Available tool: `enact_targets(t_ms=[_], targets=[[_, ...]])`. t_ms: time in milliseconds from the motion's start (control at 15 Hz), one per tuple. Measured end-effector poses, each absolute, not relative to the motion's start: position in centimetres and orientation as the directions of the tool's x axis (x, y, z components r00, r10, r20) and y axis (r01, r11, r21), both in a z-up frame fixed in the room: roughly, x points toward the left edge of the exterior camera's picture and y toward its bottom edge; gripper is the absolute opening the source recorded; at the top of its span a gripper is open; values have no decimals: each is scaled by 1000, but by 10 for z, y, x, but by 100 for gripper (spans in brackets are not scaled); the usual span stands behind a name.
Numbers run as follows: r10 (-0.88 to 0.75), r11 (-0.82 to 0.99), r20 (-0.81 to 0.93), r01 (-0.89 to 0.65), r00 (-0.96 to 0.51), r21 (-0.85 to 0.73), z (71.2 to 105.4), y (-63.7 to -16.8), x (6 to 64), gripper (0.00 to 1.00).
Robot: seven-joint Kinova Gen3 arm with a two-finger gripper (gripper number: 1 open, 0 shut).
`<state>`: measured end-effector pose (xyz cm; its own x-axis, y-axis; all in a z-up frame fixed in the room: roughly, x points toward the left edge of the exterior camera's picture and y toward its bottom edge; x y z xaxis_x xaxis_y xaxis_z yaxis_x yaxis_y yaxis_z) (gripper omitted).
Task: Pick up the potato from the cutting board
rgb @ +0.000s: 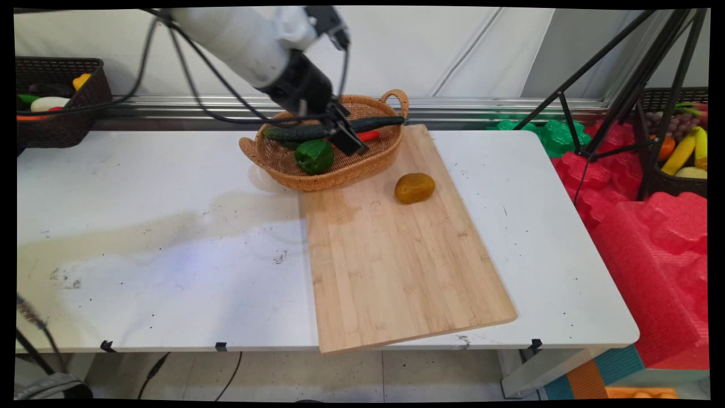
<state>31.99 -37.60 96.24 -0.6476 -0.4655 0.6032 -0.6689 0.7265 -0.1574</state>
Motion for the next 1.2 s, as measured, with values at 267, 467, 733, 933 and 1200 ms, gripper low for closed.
enact_targets(t_ms=[267,467,733,933,1200], targets=[[-488,732,573,-667,-658,-142,933,-405,288,100],[-503,734,556,-667,-662,-131,913,-421,269,100],[-541,725,535,-682,-649,-94,874,-450,238,100],[-556,725,527,-685,-643,-73,850,-465,222,100],[-571,723,514,-689,-640,-55,818,-485,206,100]])
